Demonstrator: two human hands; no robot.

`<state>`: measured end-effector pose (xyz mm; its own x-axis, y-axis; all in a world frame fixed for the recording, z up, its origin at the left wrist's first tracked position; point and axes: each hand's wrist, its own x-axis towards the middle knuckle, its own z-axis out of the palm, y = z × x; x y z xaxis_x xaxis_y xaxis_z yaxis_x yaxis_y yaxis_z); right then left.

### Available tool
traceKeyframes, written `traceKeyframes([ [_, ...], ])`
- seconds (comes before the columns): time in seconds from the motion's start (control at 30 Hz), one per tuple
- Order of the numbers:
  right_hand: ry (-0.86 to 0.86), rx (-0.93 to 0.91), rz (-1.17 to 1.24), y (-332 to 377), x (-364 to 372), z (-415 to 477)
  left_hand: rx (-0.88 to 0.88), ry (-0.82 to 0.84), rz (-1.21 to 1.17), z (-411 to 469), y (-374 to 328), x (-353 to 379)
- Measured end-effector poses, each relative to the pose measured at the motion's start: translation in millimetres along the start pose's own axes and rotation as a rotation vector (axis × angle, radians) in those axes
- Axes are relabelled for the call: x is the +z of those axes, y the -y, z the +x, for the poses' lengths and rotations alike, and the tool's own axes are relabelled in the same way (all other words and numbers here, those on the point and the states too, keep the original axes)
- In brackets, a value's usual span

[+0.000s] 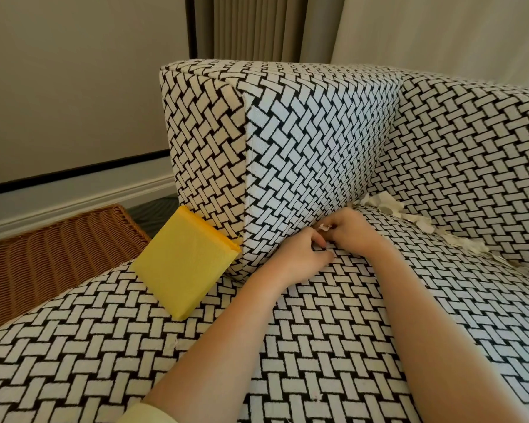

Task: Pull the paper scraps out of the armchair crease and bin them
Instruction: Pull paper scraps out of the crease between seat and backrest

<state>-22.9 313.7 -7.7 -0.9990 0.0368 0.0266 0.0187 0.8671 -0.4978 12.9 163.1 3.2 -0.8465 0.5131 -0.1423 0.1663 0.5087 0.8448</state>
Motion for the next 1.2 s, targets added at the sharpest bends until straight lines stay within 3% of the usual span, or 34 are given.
traceKeyframes([
  [0.13,-0.14,-0.032,0.115,9,-13,-16,-0.029,0.031,0.103,-2,-9,-4],
  [0.3,-0.189,-0.021,0.135,16,-16,-23,-0.126,0.107,0.247,-1,-17,-10],
  [0.5,-0.286,0.127,0.456,12,-20,-21,-0.181,0.113,0.424,-1,-27,-14],
  [0.63,-0.308,0.224,0.675,14,-20,-20,-0.248,0.079,0.348,-4,-28,-3],
  [0.73,-0.314,0.279,0.776,12,-23,-21,-0.204,0.038,0.243,0,-23,4],
  [0.8,-0.322,0.291,0.7,12,-23,-20,-0.152,0.025,0.206,3,-20,5],
  [1.0,-0.192,0.284,0.044,21,-19,-17,-0.065,0.009,0.045,21,-26,11],
  [1.2,-0.099,0.347,-0.15,28,-13,-7,0.002,0.051,-0.123,29,-18,12],
])
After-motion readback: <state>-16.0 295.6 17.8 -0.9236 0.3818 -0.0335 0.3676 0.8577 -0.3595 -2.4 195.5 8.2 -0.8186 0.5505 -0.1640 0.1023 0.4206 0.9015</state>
